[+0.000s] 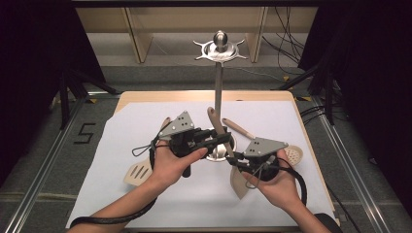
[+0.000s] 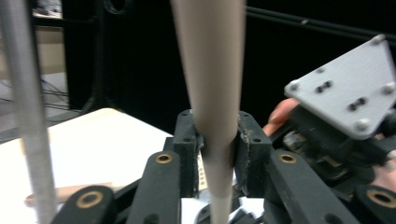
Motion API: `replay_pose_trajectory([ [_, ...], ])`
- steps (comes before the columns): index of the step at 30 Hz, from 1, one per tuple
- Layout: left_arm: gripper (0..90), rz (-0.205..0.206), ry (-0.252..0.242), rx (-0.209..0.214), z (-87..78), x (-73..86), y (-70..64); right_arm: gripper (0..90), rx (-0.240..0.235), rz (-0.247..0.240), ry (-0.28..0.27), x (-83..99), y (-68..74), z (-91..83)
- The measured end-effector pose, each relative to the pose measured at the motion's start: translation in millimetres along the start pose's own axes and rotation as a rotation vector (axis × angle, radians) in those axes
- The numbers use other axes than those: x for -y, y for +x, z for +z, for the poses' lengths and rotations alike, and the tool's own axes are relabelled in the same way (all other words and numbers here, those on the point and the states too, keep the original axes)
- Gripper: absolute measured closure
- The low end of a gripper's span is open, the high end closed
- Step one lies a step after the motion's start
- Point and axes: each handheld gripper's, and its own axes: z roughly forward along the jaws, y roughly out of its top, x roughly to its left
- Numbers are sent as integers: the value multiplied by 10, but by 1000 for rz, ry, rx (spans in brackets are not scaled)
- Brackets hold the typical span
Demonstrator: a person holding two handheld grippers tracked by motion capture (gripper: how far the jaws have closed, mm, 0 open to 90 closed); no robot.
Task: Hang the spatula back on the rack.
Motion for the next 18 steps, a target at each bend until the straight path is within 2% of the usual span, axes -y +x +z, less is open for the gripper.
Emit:
replay_pose_trajectory([
  [5, 743, 38, 14, 11, 3, -58, -48, 787, -9, 21, -24, -6, 23, 10],
  [7, 745, 50, 19, 24, 2, -90, -59, 776, -27, 5, -45, -15, 13, 16],
  [10, 746, 79, 21, 34, -6, -145, -59, 679, -30, 7, -62, -31, 17, -7],
  [12, 746, 95, 27, 37, -15, -172, -50, 648, -35, -15, -74, -36, -5, -25],
  [14, 746, 110, 37, 48, -20, -190, -34, 624, -51, -16, -85, -35, -24, -44],
  [15, 746, 111, 39, 53, -23, -196, -25, 617, -58, -6, -99, -32, -19, -42],
  [17, 747, 111, 50, 63, -35, -210, -5, 602, -92, -17, -100, -35, -38, -65],
  [18, 746, 103, 50, 83, -45, -222, 10, 598, -99, -17, -104, -39, -44, -74],
])
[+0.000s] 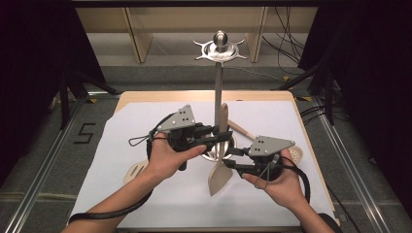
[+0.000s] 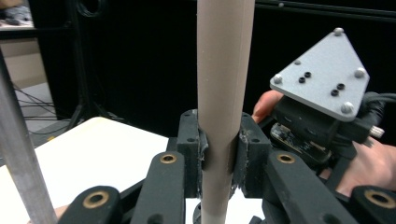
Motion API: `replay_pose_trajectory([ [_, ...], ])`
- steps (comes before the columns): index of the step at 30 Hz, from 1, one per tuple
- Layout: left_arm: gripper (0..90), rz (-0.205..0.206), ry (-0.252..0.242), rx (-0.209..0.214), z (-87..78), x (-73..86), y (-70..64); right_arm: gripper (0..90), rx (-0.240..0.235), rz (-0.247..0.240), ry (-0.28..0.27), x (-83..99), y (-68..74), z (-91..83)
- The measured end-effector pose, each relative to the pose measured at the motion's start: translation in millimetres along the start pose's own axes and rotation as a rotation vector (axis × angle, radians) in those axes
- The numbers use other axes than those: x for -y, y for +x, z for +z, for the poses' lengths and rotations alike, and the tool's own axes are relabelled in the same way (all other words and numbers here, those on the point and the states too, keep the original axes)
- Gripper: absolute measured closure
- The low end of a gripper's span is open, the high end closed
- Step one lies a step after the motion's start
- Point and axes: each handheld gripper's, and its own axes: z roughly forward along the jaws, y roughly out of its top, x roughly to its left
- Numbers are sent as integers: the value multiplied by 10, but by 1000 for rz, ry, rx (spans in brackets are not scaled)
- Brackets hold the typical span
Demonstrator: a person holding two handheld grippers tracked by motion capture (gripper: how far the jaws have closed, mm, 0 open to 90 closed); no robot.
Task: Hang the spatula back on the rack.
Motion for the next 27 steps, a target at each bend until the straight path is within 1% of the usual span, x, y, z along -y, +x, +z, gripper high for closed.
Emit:
replay_pose_trajectory([
  [1, 747, 0, 0, 0, 0, 0, 0, 598, 0, 0, 0, 0, 0, 0],
  [2, 747, 1, 1, 10, -9, -6, 12, 595, -30, 16, -9, -10, -5, -12],
  [3, 746, -8, 0, 32, -25, -16, 32, 595, -39, 3, -17, -19, -25, -16],
  [4, 746, -13, -1, 46, -30, -21, 42, 595, -51, 13, -28, -27, -26, -13],
  [5, 746, -18, 0, 58, -37, -23, 53, 596, -62, 7, -37, -38, -35, -15],
  [6, 746, -22, -1, 68, -39, -24, 64, 597, -69, 16, -47, -47, -33, -13],
  [7, 746, -22, -1, 68, -39, -24, 64, 597, -69, 16, -47, -47, -33, -13],
  [8, 746, -25, 0, 76, -45, -24, 71, 599, -81, 21, -46, -60, -32, -17],
  [9, 746, -29, -1, 84, -49, -24, 78, 603, -81, 11, -63, -70, -38, -6],
  [10, 746, -36, 0, 97, -57, -22, 87, 611, -109, 16, -51, -92, -40, -11],
  [11, 746, -35, 2, 104, -60, -21, 92, 616, -100, 23, -67, -95, -37, 2],
  [12, 746, -35, 2, 104, -60, -21, 92, 616, -100, 23, -67, -95, -37, 2],
  [13, 746, -34, 4, 109, -62, -21, 94, 620, -107, 3, -70, -105, -52, 12],
  [14, 746, -36, 11, 114, -65, -23, 94, 637, -130, 3, -68, -114, -72, 18],
  [15, 746, -36, 11, 114, -65, -23, 94, 637, -130, 3, -68, -114, -72, 18],
  [16, 746, -38, 15, 117, -65, -24, 94, 648, -134, 7, -77, -114, -80, 23],
  [17, 746, -41, 17, 126, -66, -24, 90, 660, -152, 23, -97, -113, -90, 42],
  [18, 746, -39, 18, 127, -67, -25, 89, 664, -164, 30, -90, -112, -91, 45],
  [19, 746, -38, 17, 128, -65, -25, 87, 669, -161, 25, -94, -112, -96, 52],
  [21, 746, -38, 17, 128, -64, -26, 85, 676, -168, 26, -92, -114, -97, 56],
  [22, 746, -38, 17, 130, -63, -27, 84, 687, -186, 38, -88, -116, -91, 60],
  [23, 746, -36, 17, 133, -61, -30, 84, 706, -184, 18, -89, -120, -102, 62],
  [24, 746, -38, 15, 137, -59, -33, 80, 724, -193, 51, -82, -121, -79, 57],
  [25, 746, -39, 12, 140, -56, -35, 76, 749, -203, 43, -88, -126, -87, 63],
  [26, 746, -40, 9, 140, -54, -38, 69, 786, -219, 52, -82, -132, -83, 63],
  [27, 746, -39, 5, 140, -53, -40, 67, 789, -216, 58, -82, -135, -80, 62],
])
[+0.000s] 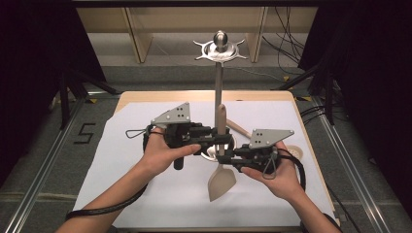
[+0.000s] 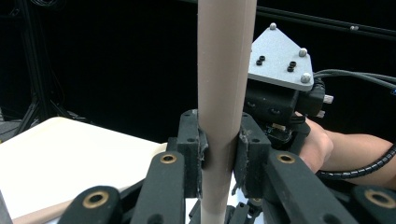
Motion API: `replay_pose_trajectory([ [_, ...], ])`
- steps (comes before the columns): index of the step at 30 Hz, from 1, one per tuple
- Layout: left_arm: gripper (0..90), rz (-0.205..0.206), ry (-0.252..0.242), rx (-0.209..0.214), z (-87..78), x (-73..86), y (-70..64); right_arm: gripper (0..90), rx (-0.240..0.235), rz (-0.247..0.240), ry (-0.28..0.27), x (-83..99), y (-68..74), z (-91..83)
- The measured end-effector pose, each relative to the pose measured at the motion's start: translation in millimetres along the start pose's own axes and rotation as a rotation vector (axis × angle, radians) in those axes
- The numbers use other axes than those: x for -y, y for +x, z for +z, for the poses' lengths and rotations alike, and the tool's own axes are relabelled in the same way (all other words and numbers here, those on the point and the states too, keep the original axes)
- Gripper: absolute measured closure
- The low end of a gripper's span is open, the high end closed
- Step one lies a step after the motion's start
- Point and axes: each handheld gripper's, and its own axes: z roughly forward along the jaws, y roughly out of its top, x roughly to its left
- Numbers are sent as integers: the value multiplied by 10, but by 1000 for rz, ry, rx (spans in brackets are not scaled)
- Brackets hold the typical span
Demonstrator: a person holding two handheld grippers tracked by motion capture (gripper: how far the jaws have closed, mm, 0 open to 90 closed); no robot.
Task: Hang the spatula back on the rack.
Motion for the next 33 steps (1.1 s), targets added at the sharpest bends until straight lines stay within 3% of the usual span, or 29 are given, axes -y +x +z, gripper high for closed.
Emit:
replay_pose_trajectory([
  [5, 743, 6, -20, -29, 4, 7, 8, 794, 44, 32, 4, -28, 36, -9],
  [9, 621, 38, -60, -119, 5, 14, -3, 794, 150, 68, 32, -70, 80, 15],
  [10, 596, 48, -68, -142, 4, 15, -12, 794, 186, 105, 49, -76, 100, 10],
  [13, 543, 47, -66, -192, 2, 35, -24, 794, 220, 99, 39, -89, 84, 12],
  [14, 537, 40, -68, -208, 5, 53, -17, 794, 229, 127, 37, -101, 109, 19],
  [15, 537, 32, -69, -209, 9, 59, -16, 794, 221, 122, 35, -108, 109, 27],
  [16, 538, 32, -69, -209, 9, 59, -16, 794, 244, 84, 32, -118, 103, 26],
  [18, 550, 31, -75, -211, 13, 63, -17, 794, 256, 83, 36, -130, 118, 30],
  [22, 599, 43, -70, -209, 22, 66, -29, 794, 255, 125, 36, -142, 147, 39],
  [24, 607, 43, -67, -211, 30, 74, -34, 794, 281, 144, 26, -152, 159, 34],
  [27, 635, 44, -67, -212, 32, 79, -31, 794, 294, 122, 7, -155, 144, 34],
  [28, 635, 45, -67, -212, 36, 82, -29, 794, 288, 152, 5, -154, 157, 34],
  [30, 679, 42, -68, -209, 44, 87, -33, 794, 311, 150, -5, -156, 167, 38],
  [33, 741, 44, -68, -201, 49, 92, -37, 793, 304, 156, 6, -157, 166, 28],
])
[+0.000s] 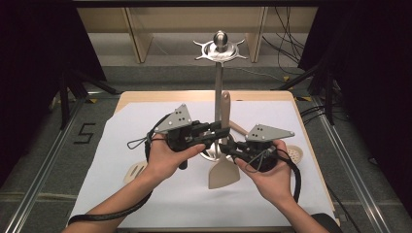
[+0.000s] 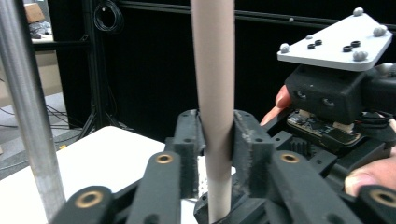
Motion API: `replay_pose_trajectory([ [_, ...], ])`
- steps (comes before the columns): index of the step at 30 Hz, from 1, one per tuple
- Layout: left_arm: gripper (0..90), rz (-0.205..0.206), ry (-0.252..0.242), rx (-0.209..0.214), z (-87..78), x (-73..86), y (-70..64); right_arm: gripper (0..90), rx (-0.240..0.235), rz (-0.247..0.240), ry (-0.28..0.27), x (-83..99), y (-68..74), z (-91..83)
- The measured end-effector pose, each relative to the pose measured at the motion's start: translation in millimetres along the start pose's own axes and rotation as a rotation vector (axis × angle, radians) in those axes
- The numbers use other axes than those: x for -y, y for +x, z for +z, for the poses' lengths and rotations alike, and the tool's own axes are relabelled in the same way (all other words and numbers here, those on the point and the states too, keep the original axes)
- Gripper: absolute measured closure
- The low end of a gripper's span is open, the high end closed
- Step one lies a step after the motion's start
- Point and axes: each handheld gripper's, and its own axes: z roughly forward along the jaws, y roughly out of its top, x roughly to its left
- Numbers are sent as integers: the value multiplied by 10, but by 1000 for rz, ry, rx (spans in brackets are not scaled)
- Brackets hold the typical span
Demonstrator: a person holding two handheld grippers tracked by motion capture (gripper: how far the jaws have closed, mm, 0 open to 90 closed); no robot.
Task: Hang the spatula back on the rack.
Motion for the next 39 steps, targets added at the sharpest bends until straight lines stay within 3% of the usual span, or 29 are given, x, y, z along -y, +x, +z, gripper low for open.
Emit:
replay_pose_trajectory([
  [4, 755, -16, 0, 12, -3, -10, 5, 792, 6, -14, -2, 0, -9, -3],
  [7, 759, -4, 11, 26, -13, -42, 5, 783, -6, -27, -31, -2, -13, 11],
  [8, 760, 6, 17, 27, -17, -61, 6, 709, -36, -10, -41, -7, -16, -1],
  [10, 760, 13, 18, 29, -18, -68, 14, 675, -35, -4, -32, -11, -6, -15],
  [11, 760, 6, 16, 30, -20, -83, 35, 646, -5, -60, -66, -14, -39, -22],
  [12, 760, 6, 16, 30, -20, -83, 35, 646, -5, -60, -66, -14, -39, -22],
  [14, 760, 1, 16, 28, -25, -94, 59, 620, -24, -28, -41, 13, -37, -58],
  [16, 760, 6, 20, 25, -24, -101, 89, 612, -13, -48, -49, 38, -70, -70],
  [19, 760, 10, 25, 19, -25, -108, 115, 582, -16, -29, -37, 78, -105, -107],
  [20, 760, 10, 25, 19, -25, -108, 115, 572, -12, -47, -40, 86, -133, -123],
  [22, 760, 20, 27, 17, -25, -114, 129, 568, -27, -20, -44, 103, -144, -126],
  [25, 760, 30, 29, 10, -26, -130, 148, 568, -9, -8, -38, 138, -184, -183],
  [26, 760, 33, 26, 13, -26, -144, 164, 568, 18, -12, -33, 164, -226, -227],
  [29, 760, 37, 28, 22, -29, -161, 184, 568, 18, -17, -39, 198, -274, -244],
  [30, 760, 36, 25, 26, -28, -167, 193, 567, 26, 21, -29, 218, -272, -260],
  [33, 760, 41, 25, 31, -26, -184, 223, 566, 55, 46, -12, 293, -331, -305],
  [35, 760, 41, 26, 31, -24, -190, 239, 566, 56, 25, -22, 310, -369, -305],
  [39, 760, 48, 26, 32, -25, -207, 270, 567, 86, 59, 8, 371, -409, -324],
])
